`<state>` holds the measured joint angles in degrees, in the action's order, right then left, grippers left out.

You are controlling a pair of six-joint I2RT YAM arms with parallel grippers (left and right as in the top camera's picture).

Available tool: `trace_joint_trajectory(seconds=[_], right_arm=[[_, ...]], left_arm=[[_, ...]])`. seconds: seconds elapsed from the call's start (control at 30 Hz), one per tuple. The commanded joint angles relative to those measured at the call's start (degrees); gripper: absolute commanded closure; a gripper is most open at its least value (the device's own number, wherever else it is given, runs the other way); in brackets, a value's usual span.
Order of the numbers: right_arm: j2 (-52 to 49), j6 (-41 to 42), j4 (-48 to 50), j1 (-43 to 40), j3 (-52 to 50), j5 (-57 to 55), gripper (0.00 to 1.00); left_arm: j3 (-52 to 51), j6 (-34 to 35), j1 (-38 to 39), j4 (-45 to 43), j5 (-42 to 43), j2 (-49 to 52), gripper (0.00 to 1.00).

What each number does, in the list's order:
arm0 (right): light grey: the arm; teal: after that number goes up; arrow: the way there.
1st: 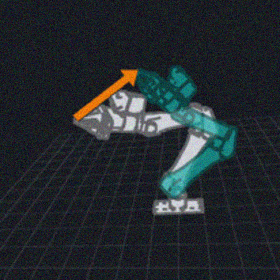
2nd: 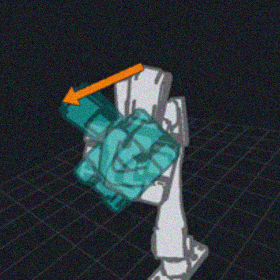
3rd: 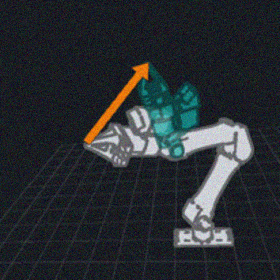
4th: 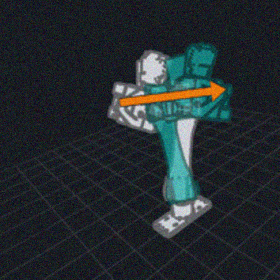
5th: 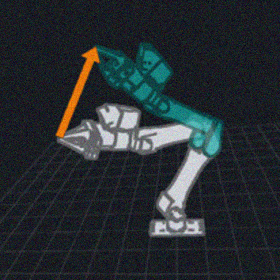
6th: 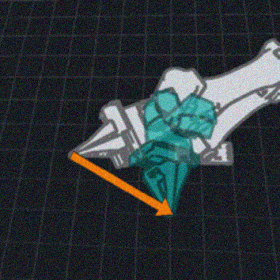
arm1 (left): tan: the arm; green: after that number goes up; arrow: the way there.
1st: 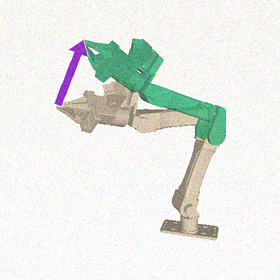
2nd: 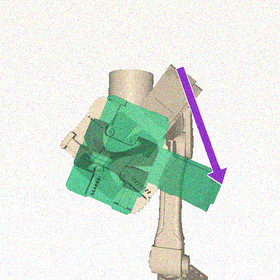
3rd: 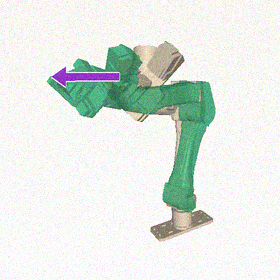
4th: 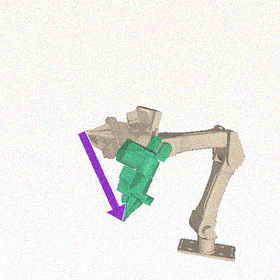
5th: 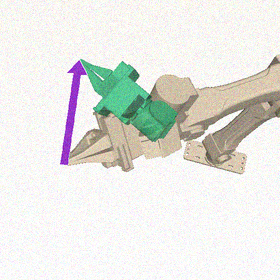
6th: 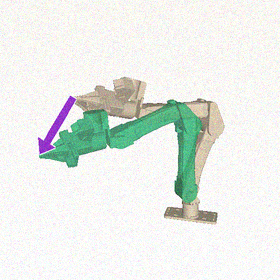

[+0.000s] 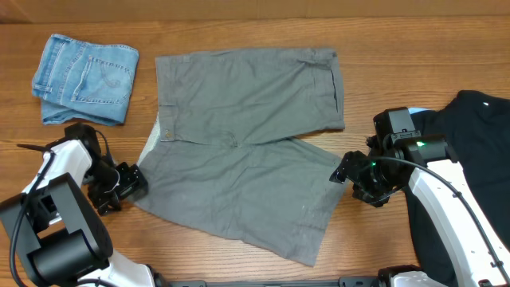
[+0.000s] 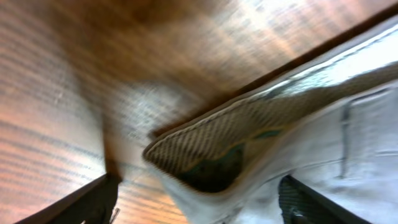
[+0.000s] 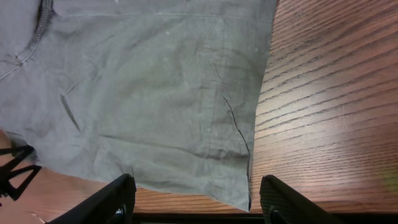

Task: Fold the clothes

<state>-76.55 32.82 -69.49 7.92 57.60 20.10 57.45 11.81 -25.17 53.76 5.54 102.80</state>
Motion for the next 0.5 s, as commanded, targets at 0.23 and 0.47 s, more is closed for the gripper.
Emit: trace_joint_trajectory(seconds=[0.23,0.47], right_arm=[[0.5,0.2,0.8,0.2,-0.7,-0.5,0.32],[0.5,0.3,1.5,0.2,-0.7,-0.5,0.31]], left_arm=[[-1.9,-6.0,-0.9,-3.5,9.6,2.0,0.00],[-1.9,-3.3,-0.8,-3.6,13.0,2.0,0.00]])
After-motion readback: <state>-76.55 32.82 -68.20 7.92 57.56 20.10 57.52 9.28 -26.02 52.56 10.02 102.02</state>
